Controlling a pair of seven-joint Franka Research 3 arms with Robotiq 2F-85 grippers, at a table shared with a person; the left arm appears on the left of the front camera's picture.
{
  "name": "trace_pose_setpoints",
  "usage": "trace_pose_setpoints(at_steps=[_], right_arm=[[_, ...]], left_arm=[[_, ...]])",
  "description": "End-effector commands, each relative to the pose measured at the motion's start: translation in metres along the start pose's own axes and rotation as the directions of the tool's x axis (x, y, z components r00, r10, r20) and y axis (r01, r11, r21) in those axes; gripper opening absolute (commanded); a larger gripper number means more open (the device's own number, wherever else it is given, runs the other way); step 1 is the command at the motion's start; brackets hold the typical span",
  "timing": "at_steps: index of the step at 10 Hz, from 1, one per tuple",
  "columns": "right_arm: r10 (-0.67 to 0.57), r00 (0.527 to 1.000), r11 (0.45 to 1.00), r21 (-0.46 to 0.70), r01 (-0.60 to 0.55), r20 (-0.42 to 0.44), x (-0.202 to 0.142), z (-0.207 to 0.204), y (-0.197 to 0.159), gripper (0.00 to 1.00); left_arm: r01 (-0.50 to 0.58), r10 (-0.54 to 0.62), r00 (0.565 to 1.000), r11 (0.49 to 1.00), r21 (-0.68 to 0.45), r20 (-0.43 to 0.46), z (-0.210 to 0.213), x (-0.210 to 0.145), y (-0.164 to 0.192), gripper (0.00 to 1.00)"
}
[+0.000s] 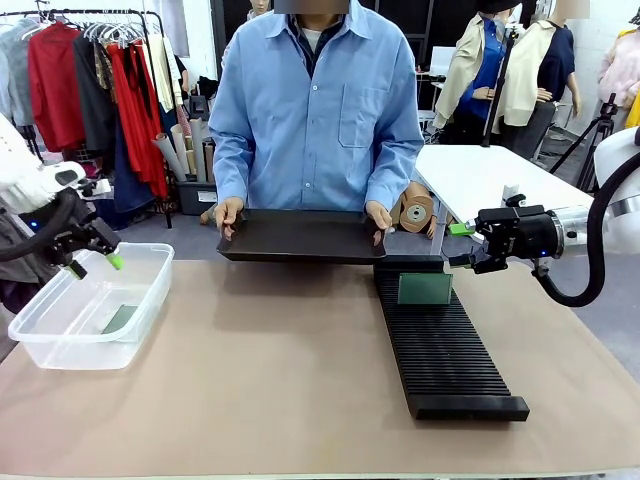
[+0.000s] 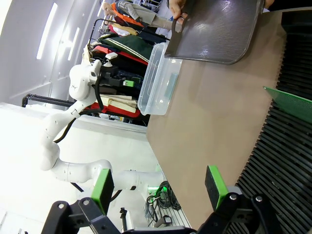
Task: Sort PCBs into racks and boxes based on the side picked up.
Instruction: If the short side of the Blank PCB is picked up, insert it into the PCB Rack ; if the long side is picked up, place it in the Organizing box.
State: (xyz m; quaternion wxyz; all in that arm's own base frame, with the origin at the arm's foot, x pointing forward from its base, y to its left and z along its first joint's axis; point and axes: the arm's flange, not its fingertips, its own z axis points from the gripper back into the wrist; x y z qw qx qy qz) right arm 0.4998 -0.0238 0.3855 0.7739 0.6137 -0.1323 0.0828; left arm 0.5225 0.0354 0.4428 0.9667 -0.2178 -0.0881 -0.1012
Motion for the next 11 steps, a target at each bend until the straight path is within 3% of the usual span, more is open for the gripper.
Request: trace_pose_setpoints(at_steps=[1, 3, 4, 7, 11], right_arm=[[0.004, 1.000, 1.000, 0.003, -0.004, 0.005, 0.001, 0.000, 0.002, 1.00], [0.004, 1.000, 1.000, 0.003, -0.004, 0.005, 0.001, 0.000, 0.002, 1.00], [0.004, 1.000, 1.000, 0.003, -0.004, 0.005, 0.001, 0.000, 0.002, 1.00], [0.004, 1.000, 1.000, 0.003, -0.004, 0.005, 0.001, 0.000, 0.002, 1.00], [0.004, 1.000, 1.000, 0.003, -0.004, 0.005, 0.001, 0.000, 0.002, 1.00]], left_arm=[[0.052, -0.061, 0.997, 0.979, -0.199, -0.039, 0.006, 0.001, 0.009, 1.00], [-0.074, 0.051, 0.996, 0.911, -0.405, -0.068, 0.001, 0.013, 0.013, 1.00], [-0.140, 0.120, 0.990, 0.887, -0.439, -0.072, -0.001, 0.019, 0.013, 1.00], [-0.150, 0.206, 0.979, 0.756, -0.637, 0.013, 0.002, 0.023, 0.016, 1.00], [-0.162, 0.198, 0.980, 0.752, -0.639, -0.014, -0.002, 0.023, 0.018, 1.00]])
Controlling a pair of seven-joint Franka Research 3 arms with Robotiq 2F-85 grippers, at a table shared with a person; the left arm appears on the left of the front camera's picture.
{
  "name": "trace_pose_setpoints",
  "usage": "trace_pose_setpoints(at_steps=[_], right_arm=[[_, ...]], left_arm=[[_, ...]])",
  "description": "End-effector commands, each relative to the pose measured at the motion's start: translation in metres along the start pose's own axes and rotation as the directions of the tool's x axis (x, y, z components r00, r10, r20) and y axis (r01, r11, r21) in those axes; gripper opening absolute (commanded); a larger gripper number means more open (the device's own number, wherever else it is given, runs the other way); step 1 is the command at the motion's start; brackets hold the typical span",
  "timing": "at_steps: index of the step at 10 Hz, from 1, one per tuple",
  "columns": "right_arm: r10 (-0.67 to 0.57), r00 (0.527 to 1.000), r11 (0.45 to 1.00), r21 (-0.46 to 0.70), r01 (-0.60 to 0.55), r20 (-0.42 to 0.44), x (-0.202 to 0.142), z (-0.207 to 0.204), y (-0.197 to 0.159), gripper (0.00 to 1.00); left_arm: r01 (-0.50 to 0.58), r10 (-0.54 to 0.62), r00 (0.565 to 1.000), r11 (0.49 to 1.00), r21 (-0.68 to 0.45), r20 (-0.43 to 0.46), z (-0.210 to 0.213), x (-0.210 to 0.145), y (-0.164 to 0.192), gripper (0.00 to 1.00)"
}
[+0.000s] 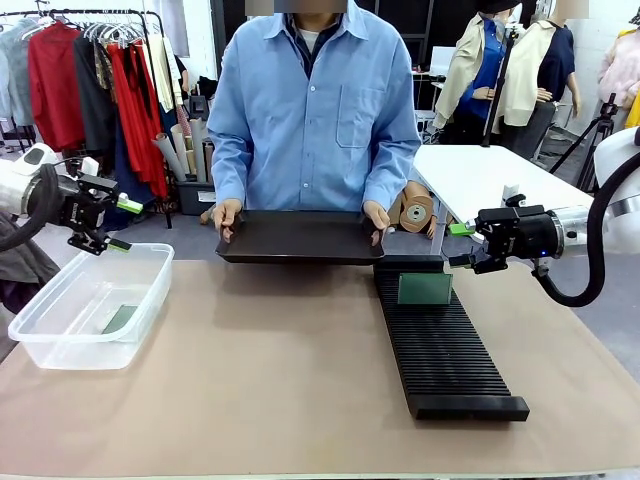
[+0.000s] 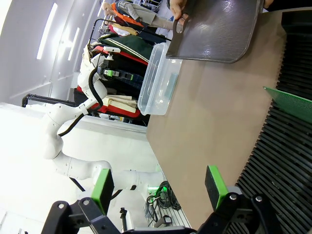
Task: Sort PCBs into racks and boxes based on the side picked up.
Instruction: If the short side of the Blank PCB is picked up, insert it into the PCB Rack ; if the long side is picked up, place it in the Organizing box.
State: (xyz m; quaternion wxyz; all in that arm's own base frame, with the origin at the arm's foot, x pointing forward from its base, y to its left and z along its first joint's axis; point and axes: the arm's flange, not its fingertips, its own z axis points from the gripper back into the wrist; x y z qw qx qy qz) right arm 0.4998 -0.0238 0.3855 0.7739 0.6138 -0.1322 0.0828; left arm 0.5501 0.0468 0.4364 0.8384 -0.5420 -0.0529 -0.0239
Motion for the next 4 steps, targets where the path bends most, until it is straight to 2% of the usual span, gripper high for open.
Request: trace_pose_setpoints(at_steps=[1, 4], right_arm=[[0.004, 1.000, 1.000, 0.003, -0.004, 0.005, 0.0014, -0.0004, 0.0022, 1.00], [0.004, 1.000, 1.000, 0.003, -0.004, 0.005, 0.0014, -0.0004, 0.0022, 1.00]], left_arm=[[0.003, -0.003, 1.000, 1.000, -0.001, -0.001, 0.0015, -0.0005, -0.0020, 1.00], [0.003, -0.003, 1.000, 1.000, -0.001, -0.001, 0.0015, -0.0005, -0.0020, 1.00]])
